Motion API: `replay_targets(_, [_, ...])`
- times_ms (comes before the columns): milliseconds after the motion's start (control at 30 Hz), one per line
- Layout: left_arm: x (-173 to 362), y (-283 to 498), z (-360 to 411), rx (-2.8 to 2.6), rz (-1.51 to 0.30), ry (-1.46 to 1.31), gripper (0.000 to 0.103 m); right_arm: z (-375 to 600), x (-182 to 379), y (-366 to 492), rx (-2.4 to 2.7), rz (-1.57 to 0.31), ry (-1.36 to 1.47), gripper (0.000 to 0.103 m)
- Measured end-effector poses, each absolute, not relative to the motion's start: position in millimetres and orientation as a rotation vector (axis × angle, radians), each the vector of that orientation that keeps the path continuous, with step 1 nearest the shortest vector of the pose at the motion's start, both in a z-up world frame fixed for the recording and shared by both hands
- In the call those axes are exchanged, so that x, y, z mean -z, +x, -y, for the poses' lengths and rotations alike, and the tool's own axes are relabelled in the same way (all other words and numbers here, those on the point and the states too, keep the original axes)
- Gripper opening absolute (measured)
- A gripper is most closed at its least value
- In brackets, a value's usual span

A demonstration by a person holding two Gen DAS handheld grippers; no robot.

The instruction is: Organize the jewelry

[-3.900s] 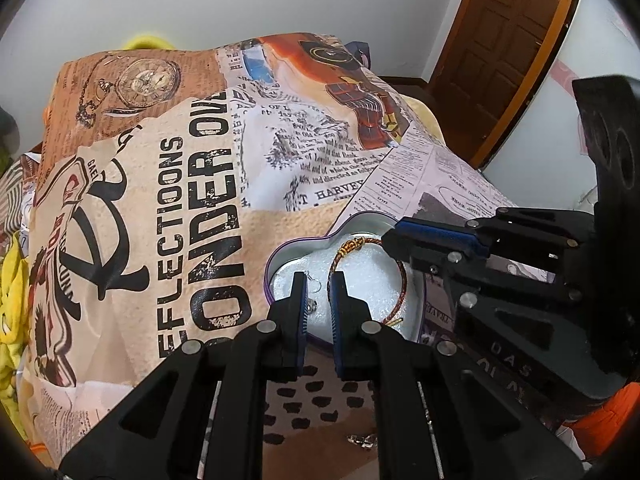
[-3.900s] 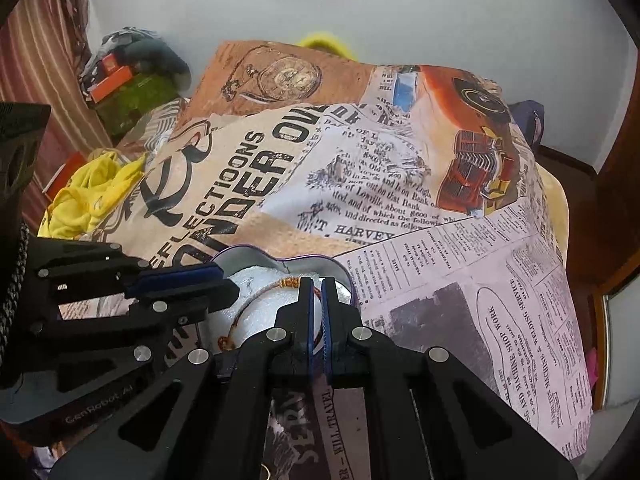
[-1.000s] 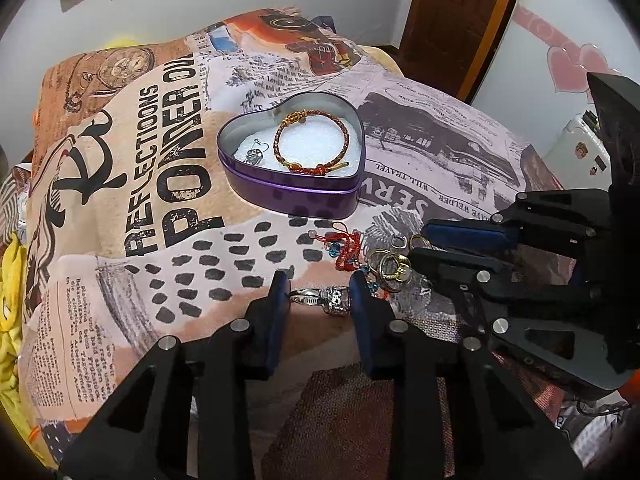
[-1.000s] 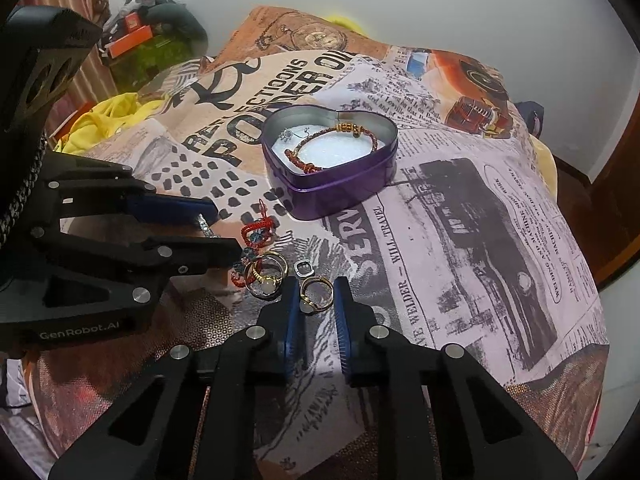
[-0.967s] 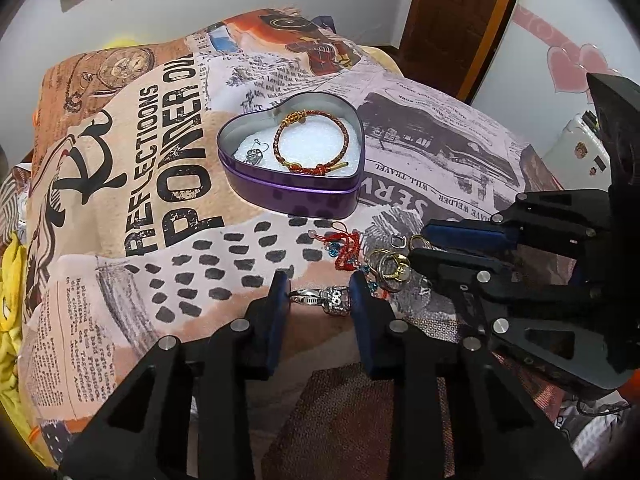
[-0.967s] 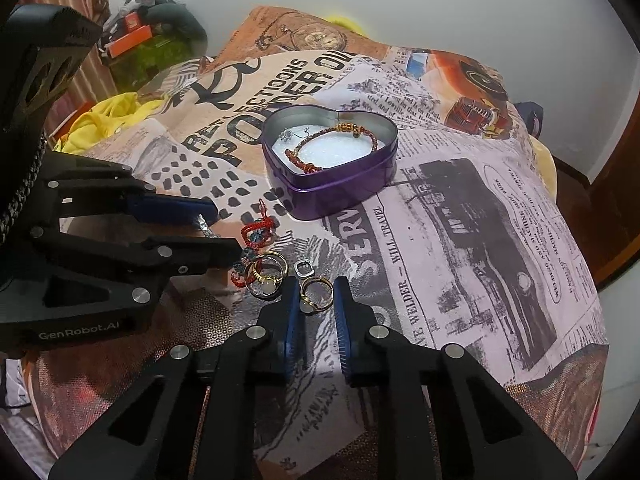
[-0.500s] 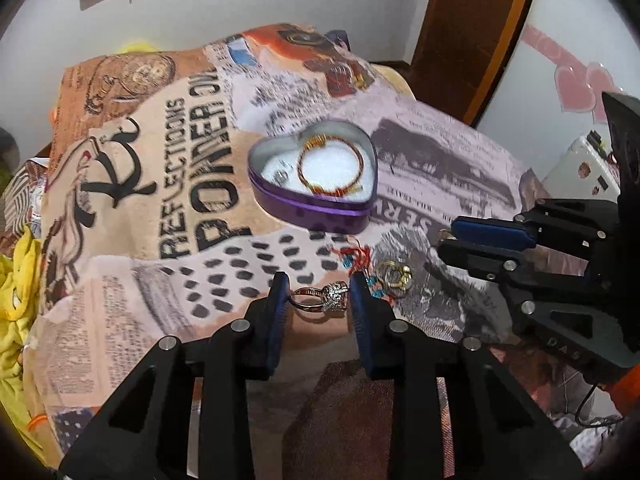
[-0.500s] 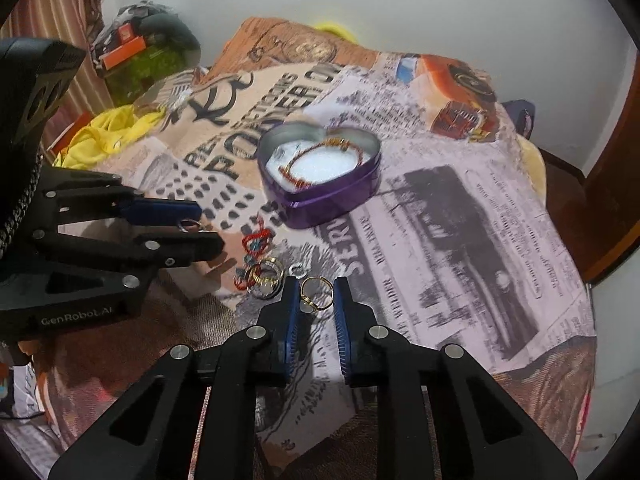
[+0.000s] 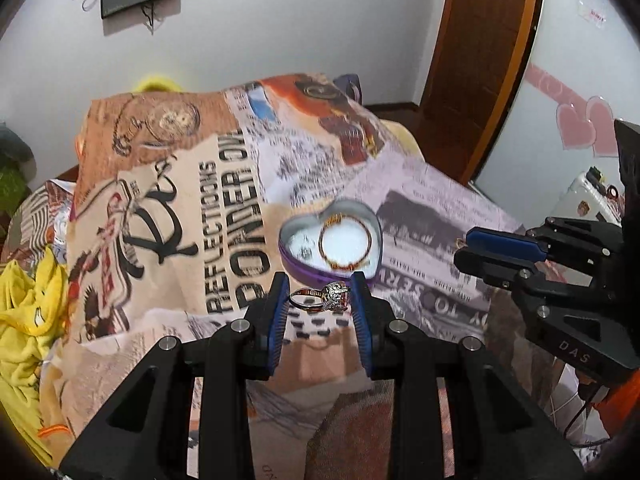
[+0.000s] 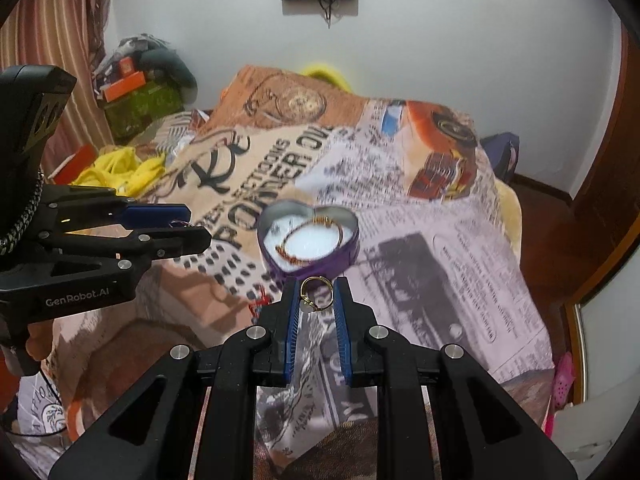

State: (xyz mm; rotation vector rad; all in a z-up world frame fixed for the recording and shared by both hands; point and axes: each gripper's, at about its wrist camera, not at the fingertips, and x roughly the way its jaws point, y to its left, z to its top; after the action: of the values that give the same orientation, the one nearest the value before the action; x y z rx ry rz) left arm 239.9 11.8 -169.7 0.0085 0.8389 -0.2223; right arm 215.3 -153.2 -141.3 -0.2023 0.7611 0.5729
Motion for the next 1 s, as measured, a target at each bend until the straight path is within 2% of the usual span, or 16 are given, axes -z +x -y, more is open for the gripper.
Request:
replay_targets(500, [153.3,270.4,-19.1,0.200,-0.782,-0.032,0.030,146.8,122.9,241.2,-0.567,-0.702,-0.146,0.015])
replay_targets(1000, [185.1,299.0,-9.5,0.246,-0.856,-0.039,0.030,136.2,142.8,274.3,-0.581,-0.764,-0.140,0.015])
